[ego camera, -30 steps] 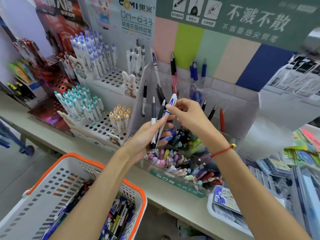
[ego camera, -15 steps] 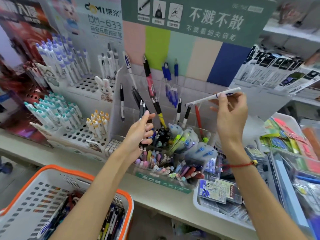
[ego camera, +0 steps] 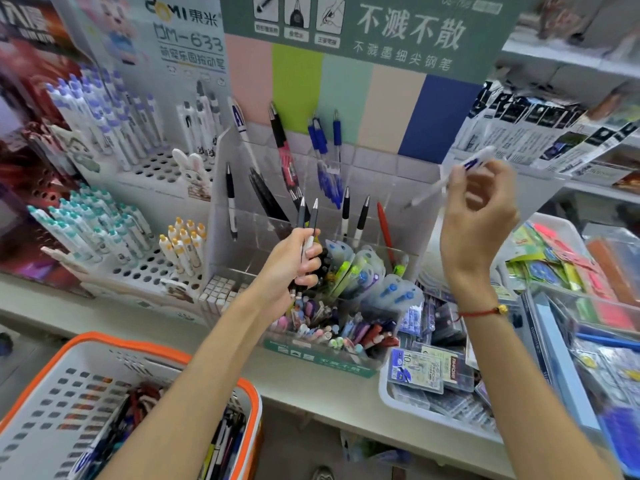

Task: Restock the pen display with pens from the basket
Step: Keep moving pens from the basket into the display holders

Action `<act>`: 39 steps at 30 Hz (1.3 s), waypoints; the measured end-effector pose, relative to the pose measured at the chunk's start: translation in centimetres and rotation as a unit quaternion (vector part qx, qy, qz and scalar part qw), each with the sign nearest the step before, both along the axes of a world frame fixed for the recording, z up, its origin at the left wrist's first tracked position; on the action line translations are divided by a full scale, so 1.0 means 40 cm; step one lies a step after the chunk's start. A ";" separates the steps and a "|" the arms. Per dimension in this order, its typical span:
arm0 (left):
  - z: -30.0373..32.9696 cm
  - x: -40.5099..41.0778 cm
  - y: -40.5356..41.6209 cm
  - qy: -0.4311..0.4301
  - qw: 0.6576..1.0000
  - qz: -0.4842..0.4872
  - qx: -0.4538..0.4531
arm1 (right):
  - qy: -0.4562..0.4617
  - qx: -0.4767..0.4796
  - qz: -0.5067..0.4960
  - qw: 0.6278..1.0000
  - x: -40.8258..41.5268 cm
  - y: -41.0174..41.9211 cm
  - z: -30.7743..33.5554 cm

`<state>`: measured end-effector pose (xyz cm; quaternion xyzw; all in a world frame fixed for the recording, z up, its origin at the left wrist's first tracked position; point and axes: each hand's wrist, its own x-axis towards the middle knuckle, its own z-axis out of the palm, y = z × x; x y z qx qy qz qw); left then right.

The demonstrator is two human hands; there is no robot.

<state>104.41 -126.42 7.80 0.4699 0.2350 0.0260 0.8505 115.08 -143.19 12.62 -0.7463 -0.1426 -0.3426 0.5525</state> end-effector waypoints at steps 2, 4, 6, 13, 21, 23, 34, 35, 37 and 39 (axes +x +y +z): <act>0.000 0.003 -0.002 -0.011 1.000 0.005 -0.019 | -0.031 0.052 0.013 0.998 0.012 0.012 0.036; 0.004 0.010 -0.007 -0.016 0.999 0.009 -0.037 | -0.058 0.083 0.041 0.994 0.018 0.039 0.066; 0.011 0.018 -0.015 -0.019 0.999 0.012 -0.047 | -0.074 0.098 0.061 0.991 0.025 0.072 0.079; 0.023 0.017 -0.024 -0.030 0.999 0.001 -0.019 | 0.102 -0.258 0.043 0.960 0.110 0.182 0.050; -0.004 -0.001 -0.012 -0.054 0.999 -0.001 -0.007 | 0.125 -0.400 0.009 0.908 0.116 0.220 0.051; -0.007 -0.004 -0.010 -0.059 0.998 -0.001 -0.013 | 0.068 -0.333 0.009 0.940 0.070 0.203 0.045; 0.003 -0.001 -0.023 -0.057 0.991 -0.050 0.113 | 0.286 -0.198 0.252 0.903 -0.085 0.124 -0.006; 0.006 -0.002 -0.023 -0.056 0.990 -0.044 0.123 | 0.305 -0.151 0.259 0.904 -0.078 0.118 -0.002; 0.006 -0.004 -0.013 -0.057 0.988 -0.021 0.140 | 0.299 -0.055 0.236 0.923 -0.065 0.104 0.010; 0.004 -0.009 0.002 -0.048 0.991 0.006 0.127 | 0.200 -0.013 0.161 0.966 -0.051 0.087 0.017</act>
